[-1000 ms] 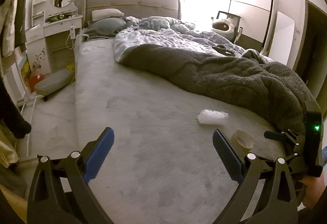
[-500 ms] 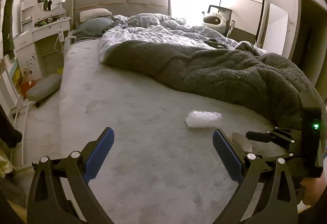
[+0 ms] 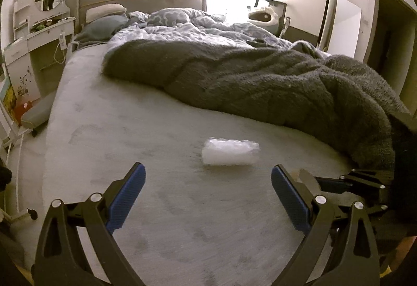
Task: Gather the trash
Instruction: 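Grasp the cardboard tape core with the right tool while the left tool approaches the bubble wrap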
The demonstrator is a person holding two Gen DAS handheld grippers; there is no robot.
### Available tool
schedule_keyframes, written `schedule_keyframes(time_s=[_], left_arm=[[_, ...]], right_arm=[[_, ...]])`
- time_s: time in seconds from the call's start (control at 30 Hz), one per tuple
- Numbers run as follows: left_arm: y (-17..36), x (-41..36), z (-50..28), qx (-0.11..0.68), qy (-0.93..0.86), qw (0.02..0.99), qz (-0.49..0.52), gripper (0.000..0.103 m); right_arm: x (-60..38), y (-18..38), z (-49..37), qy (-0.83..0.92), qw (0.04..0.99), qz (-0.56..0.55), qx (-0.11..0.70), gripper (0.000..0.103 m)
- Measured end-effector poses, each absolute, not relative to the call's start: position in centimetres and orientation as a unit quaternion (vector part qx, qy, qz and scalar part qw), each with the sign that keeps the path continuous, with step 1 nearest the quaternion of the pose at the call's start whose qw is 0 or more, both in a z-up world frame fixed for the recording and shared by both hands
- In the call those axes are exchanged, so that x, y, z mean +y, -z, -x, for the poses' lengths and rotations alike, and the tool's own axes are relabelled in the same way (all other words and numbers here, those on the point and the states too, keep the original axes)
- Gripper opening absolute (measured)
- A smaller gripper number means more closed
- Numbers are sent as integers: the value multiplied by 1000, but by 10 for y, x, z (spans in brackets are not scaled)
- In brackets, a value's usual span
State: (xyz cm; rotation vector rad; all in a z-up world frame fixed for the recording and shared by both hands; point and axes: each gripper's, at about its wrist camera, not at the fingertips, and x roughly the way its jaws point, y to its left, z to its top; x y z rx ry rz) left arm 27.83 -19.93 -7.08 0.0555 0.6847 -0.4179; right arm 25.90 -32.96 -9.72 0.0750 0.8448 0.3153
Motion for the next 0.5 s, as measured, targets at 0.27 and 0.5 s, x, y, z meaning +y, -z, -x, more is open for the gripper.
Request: schedule_keyframes(time_s=[0.27,0.5], left_arm=[[83,-235,-290,326,182,924,-80,99],[92,-266,-309,339,178,918,-102,99]], right_arm=[[-360,94,-242,-164,899,-69,401,43],[-376,87,-231,-179,898,-90,391,43]])
